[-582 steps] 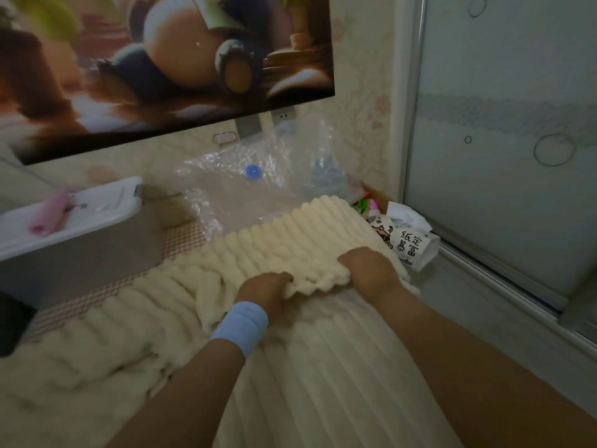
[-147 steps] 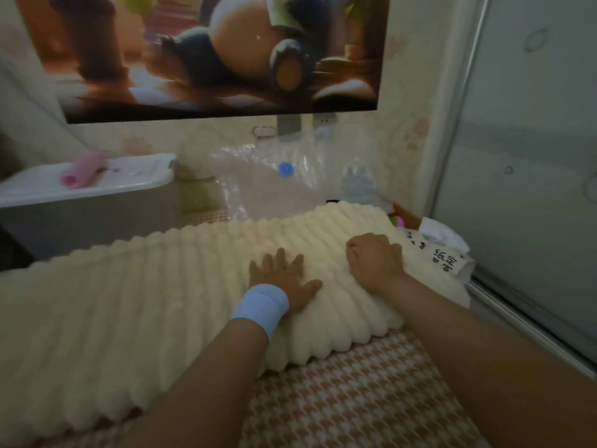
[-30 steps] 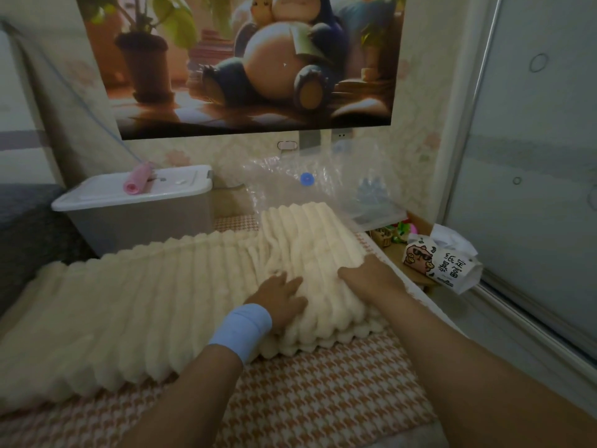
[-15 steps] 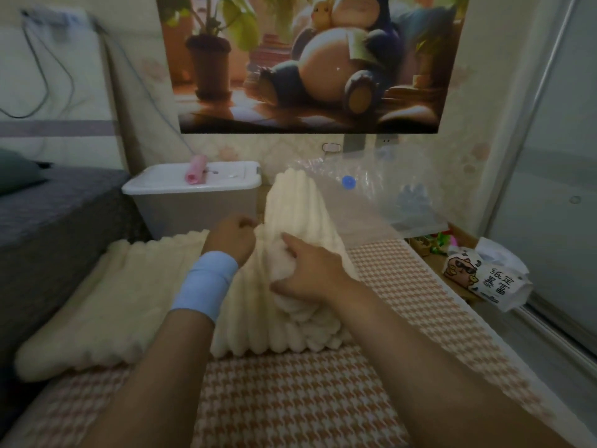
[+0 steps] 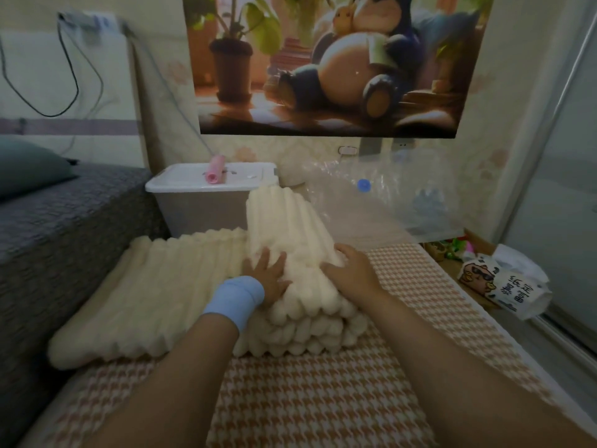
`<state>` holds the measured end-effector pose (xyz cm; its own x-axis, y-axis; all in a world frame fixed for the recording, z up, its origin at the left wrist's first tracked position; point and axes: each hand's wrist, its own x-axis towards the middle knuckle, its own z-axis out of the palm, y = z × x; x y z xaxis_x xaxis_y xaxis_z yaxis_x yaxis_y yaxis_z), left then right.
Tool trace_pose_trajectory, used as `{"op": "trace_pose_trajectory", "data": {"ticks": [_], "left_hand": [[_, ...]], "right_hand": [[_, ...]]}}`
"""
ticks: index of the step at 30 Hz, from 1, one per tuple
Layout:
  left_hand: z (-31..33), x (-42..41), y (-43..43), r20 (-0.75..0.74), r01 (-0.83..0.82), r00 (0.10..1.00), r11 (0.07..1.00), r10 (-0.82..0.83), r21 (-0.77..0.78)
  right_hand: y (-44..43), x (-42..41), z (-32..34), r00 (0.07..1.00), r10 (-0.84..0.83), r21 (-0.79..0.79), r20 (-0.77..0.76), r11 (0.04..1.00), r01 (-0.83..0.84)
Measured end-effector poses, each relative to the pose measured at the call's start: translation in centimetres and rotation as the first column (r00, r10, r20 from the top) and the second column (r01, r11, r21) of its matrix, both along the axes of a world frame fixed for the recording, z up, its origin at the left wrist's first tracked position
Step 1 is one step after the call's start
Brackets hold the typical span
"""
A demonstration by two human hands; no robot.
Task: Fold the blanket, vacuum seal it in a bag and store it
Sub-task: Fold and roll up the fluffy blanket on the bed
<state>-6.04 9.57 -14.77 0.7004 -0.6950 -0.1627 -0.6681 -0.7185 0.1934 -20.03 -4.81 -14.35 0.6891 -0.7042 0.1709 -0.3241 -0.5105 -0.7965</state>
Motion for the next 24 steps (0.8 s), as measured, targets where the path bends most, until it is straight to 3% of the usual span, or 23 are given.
{"op": "trace_pose_trajectory", "data": {"ticks": [3, 5, 10, 14, 17, 20, 22, 24], "left_hand": [[1.5, -1.1, -0.2, -0.232, -0.099, 0.969, 0.993, 0.081, -0.068], [1.4, -1.9, 0.2, -0.281, -0.099, 0.958, 0.983, 0.053, -0.153], [2.6, -3.6, 0.2, -0.289, -0.084, 0.957, 0.967, 0.012, -0.239], [5.2, -6.4, -0.9, -0.299, 0.006, 0.946, 0.927, -0.127, -0.374], [5.3, -8.9, -1.9, -0.314, 0.094, 0.926, 0.932, -0.211, -0.349], [3.2, -9.9, -2.3, -0.274, 0.195, 0.939, 0.978, -0.208, -0.072], [2.4, -10.2, -2.3, -0.272, 0.190, 0.946, 0.981, -0.175, 0.030], [2.9, -10.1, -2.1, -0.284, 0.202, 0.941, 0.979, -0.183, 0.037]], "right_hand": [[0.3, -0.7, -0.1, 0.995, 0.085, 0.431, 0.050, 0.897, -0.098], [0.4, -0.9, 0.0, 0.991, 0.106, 0.533, 0.079, 0.836, -0.132], [0.5, -2.1, 2.5, 0.989, 0.078, 0.416, 0.129, 0.901, -0.125], [-1.0, -6.0, 5.5, 0.996, 0.038, 0.338, 0.086, 0.939, -0.065], [-2.5, -9.0, 7.0, 0.991, 0.080, 0.180, -0.111, 0.982, -0.060], [-2.4, -10.7, 6.4, 0.861, 0.184, 0.086, -0.473, 0.983, -0.163], [-2.4, -10.4, 5.8, 0.777, 0.124, 0.025, -0.617, 0.990, -0.138], [-2.9, -9.0, 5.8, 0.745, -0.006, -0.147, -0.667, 0.981, -0.123]]}}
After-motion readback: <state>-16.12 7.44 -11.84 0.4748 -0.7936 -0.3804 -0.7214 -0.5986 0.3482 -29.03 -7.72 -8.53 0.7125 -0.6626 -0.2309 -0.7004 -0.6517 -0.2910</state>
